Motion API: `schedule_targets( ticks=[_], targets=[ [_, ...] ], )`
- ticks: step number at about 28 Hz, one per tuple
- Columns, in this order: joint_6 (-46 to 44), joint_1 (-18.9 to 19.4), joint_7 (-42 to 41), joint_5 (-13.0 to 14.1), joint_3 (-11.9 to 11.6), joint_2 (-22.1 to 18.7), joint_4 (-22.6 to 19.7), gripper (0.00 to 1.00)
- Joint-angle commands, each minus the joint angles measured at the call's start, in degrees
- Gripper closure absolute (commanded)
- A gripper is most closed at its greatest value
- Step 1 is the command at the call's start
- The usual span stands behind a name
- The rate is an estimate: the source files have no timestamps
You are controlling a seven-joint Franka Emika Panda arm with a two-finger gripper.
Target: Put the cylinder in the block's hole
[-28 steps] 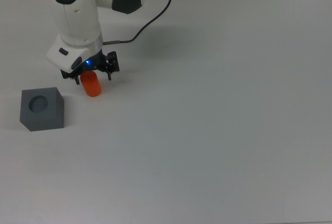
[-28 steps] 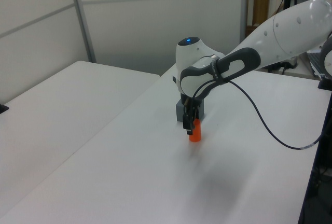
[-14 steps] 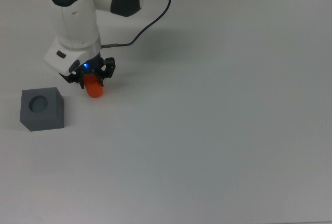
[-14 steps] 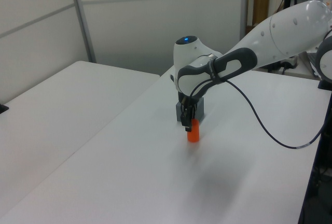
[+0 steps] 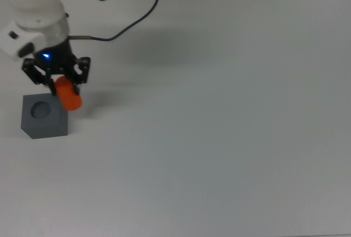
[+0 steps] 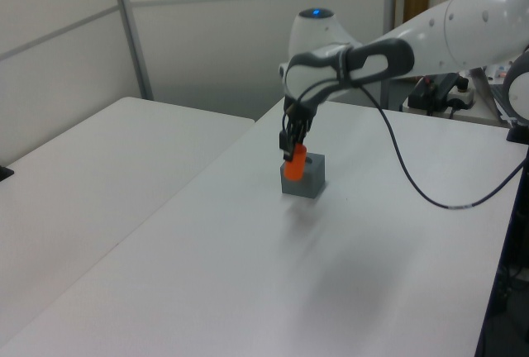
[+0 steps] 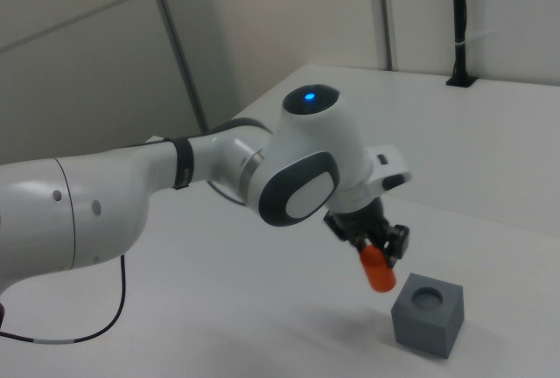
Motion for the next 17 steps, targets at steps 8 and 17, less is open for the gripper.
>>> schedule_targets(
  ticks=[8, 17],
  targets=[
    [0.7, -6.0, -1.2, 5.5, -0.3, 1.1, 4.1, 1.0],
    [2.2, -6.7, -1.2, 5.0, -0.2, 3.6, 4.4, 1.0]
  ],
)
